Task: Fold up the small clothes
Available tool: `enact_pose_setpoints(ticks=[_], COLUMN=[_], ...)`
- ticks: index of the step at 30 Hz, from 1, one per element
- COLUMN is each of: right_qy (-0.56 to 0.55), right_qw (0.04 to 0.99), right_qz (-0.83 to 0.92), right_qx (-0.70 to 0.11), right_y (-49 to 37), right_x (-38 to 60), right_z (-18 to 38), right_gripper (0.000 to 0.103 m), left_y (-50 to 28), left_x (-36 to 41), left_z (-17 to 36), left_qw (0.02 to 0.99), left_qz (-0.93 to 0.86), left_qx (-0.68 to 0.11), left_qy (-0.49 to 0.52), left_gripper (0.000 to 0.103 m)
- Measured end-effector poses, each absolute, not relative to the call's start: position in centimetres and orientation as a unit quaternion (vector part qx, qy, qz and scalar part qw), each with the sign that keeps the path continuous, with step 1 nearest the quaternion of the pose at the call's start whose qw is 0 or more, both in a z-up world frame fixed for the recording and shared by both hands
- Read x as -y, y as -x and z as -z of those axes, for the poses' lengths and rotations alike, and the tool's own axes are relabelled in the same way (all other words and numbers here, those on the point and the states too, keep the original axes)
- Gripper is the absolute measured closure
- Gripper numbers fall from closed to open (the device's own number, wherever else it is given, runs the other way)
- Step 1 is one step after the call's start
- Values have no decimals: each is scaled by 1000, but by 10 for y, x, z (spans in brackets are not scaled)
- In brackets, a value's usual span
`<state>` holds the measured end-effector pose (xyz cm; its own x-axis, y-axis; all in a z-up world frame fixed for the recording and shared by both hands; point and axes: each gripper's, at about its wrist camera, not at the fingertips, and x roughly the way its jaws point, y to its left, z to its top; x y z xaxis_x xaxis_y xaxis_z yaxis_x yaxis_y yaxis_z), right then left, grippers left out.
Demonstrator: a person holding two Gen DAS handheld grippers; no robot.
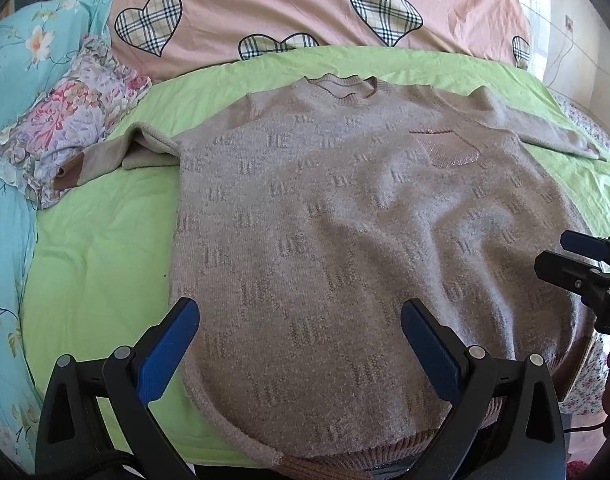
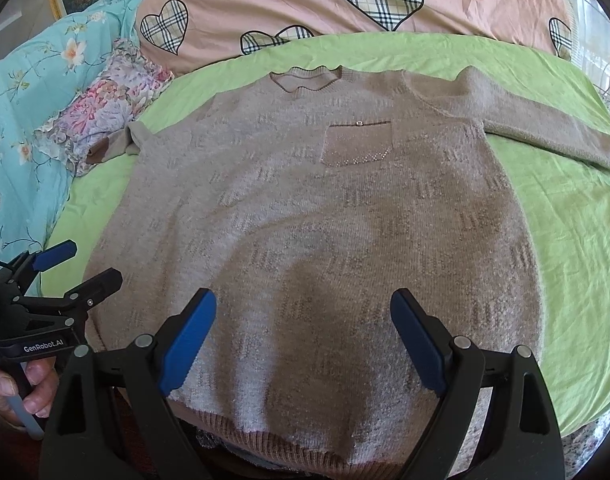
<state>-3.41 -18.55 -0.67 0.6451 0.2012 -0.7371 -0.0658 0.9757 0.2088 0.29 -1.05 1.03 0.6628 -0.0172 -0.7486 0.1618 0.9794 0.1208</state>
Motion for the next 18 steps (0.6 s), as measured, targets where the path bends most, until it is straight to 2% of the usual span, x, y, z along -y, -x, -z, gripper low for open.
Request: enact_pose_setpoints(ticks=[18], right_qy=[-102], right_qw=[907], right_qz=[-65], right_qx=[-404], right_y=[29], right_x=[203], right_z=[7], right_gripper=[14], left_y=[-17], left_x=[17], left_z=[-11], left_qw=[905], left_qz=[57], left_qx=[-413], left_qy=[-84], left_gripper=[2])
